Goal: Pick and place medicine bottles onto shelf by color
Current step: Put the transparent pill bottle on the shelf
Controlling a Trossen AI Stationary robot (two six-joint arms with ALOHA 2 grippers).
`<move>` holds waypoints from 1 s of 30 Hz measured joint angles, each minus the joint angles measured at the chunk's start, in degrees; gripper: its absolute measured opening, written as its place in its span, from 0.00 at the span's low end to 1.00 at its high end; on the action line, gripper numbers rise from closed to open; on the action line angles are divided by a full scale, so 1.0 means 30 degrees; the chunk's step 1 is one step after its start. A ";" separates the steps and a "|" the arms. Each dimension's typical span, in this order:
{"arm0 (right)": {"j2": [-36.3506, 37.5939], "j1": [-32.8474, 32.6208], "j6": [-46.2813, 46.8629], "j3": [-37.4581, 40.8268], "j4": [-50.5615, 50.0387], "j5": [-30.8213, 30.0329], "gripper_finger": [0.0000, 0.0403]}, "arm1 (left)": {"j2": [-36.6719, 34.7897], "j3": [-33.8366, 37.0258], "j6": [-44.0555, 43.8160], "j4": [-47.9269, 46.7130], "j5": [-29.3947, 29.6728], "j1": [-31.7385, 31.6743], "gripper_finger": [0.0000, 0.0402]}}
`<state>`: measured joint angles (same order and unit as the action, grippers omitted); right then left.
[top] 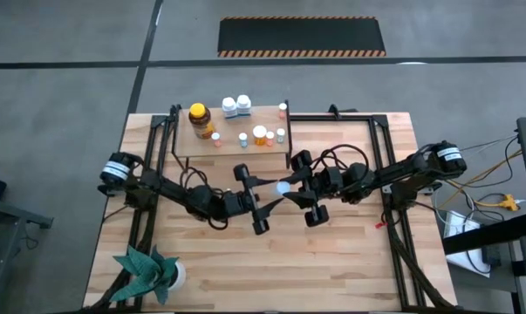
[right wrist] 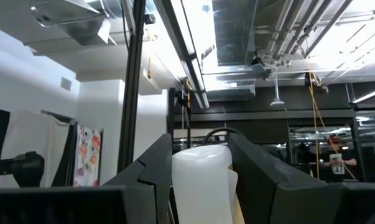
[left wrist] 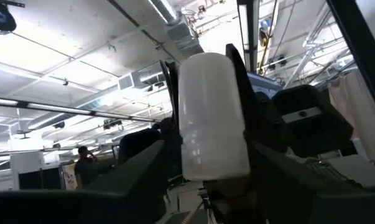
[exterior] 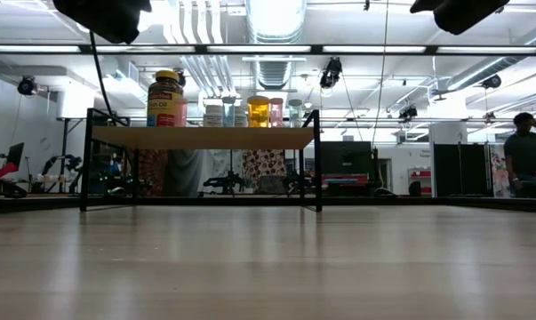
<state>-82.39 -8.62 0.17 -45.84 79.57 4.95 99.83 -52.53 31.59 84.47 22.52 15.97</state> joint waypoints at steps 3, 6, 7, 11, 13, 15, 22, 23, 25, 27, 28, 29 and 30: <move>0.0000 0.0000 -0.0019 0.0001 -0.0001 -0.0013 0.30 | -0.0007 0.0000 -0.0509 -0.0041 -0.0015 0.0000 0.40; 0.0000 0.0000 -0.0059 0.0036 -0.0044 -0.0012 0.32 | -0.0115 0.0011 -0.0792 -0.0353 0.0000 0.0019 0.28; 0.0012 0.0000 -0.0049 0.0036 -0.0109 -0.0010 0.36 | -0.0188 0.0029 -0.0822 -0.0469 0.0013 0.0064 0.28; 0.0080 0.0000 0.0600 0.0036 -0.0450 -0.0075 0.54 | -0.0432 0.0131 -0.0841 -0.0511 0.0578 0.0300 0.28; 0.0401 0.0000 0.0959 0.0073 -0.0855 -0.0088 0.62 | -0.0639 0.0131 -0.0767 -0.0793 0.1789 0.0573 0.28; 0.1235 0.0006 0.1022 0.0093 -0.2069 -0.0166 0.69 | -0.1256 0.0131 -0.0061 -0.2538 0.3729 0.1007 0.28; 0.6933 0.0000 0.0571 -0.0373 -1.3668 -0.2138 0.77 | -0.7220 -0.3455 -0.4199 -2.4638 1.2507 0.2599 0.28; 0.7682 0.0000 0.0360 -0.0638 -1.5613 -0.2647 0.77 | -0.7946 -0.4820 -0.6980 -2.9815 1.1927 0.2490 0.28; 0.8917 0.0007 0.0084 -0.1160 -1.9094 -0.3682 0.75 | -0.8605 -0.7955 -1.2753 -3.9070 0.9297 0.1394 0.28; 0.9727 0.0000 -0.0038 -0.1567 -2.1329 -0.4356 0.74 | -0.8645 -1.0774 -1.6879 -4.6366 0.6346 -0.0335 0.28; 0.9987 0.0000 -0.0069 -0.1663 -2.2031 -0.4613 0.73 | -0.8426 -1.1914 -1.8107 -4.9247 0.5186 -0.1276 0.28; 1.0146 0.0007 -0.0076 -0.1719 -2.2607 -0.4685 0.72 | -0.8118 -1.2891 -1.8780 -5.1503 0.4057 -0.2253 0.28; 1.0263 0.0007 -0.0076 -0.1741 -2.2952 -0.4701 0.72 | -0.7870 -1.3814 -1.8996 -5.3302 0.2729 -0.3291 0.28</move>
<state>-51.60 -8.60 -0.05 -51.07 10.71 -9.15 76.22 -93.97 -25.40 -75.44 30.71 6.09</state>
